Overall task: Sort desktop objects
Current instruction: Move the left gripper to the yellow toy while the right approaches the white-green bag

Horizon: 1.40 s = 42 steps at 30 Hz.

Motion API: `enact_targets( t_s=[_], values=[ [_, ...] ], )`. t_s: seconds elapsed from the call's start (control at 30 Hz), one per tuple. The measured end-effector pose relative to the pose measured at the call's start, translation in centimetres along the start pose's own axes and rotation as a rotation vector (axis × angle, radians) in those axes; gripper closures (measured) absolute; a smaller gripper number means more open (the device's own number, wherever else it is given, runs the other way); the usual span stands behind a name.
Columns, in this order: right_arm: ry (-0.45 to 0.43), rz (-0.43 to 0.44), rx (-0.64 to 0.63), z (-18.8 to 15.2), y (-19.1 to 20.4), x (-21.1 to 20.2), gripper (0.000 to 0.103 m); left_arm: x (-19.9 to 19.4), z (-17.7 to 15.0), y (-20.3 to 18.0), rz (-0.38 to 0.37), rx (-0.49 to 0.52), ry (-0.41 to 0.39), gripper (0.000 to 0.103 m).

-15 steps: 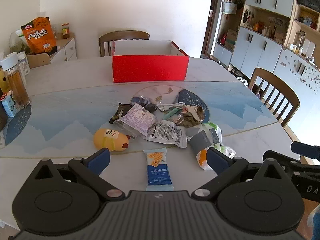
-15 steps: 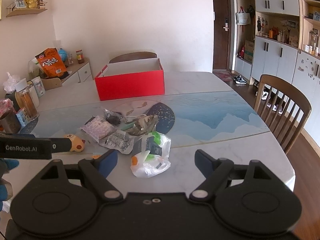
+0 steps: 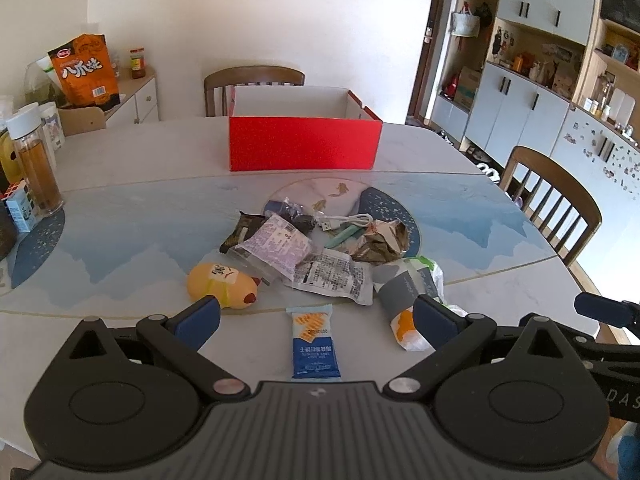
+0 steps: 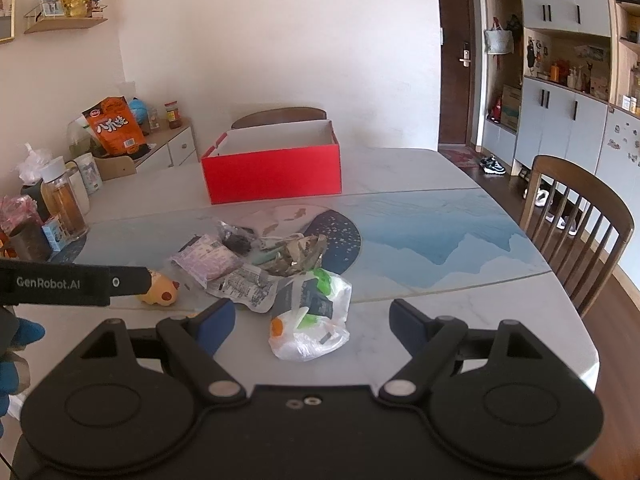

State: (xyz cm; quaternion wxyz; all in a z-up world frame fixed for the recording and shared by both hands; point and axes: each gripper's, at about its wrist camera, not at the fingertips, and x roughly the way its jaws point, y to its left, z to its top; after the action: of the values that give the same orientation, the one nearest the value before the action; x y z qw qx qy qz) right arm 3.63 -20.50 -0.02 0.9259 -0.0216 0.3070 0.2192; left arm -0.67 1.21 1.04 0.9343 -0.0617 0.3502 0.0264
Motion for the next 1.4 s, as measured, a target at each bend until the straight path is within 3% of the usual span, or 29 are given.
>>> enact_targets(
  t_s=[0.23, 0.4, 0.83, 1.4],
  values=[
    [0.009, 0.011, -0.009, 0.0, 0.2, 1.4, 0.018, 1.3, 0.2, 1.0, 0.068, 0.011, -0.012, 0.0],
    [0.027, 0.014, -0.019, -0.2, 0.4, 3.4, 0.016, 3.5, 0.3, 2.4, 0.075, -0.007, 0.007, 0.0],
    [0.102, -0.02, 0.003, -0.4, 0.9, 10.2, 0.013, 10.4, -0.3, 4.7, 0.147, 0.14, 0.017, 0.0],
    [0.214, -0.066, -0.016, -1.1, 1.2, 17.0, 0.013, 16.6, -0.4, 6.6, 0.153, 0.17, 0.083, 0.0]
  ],
)
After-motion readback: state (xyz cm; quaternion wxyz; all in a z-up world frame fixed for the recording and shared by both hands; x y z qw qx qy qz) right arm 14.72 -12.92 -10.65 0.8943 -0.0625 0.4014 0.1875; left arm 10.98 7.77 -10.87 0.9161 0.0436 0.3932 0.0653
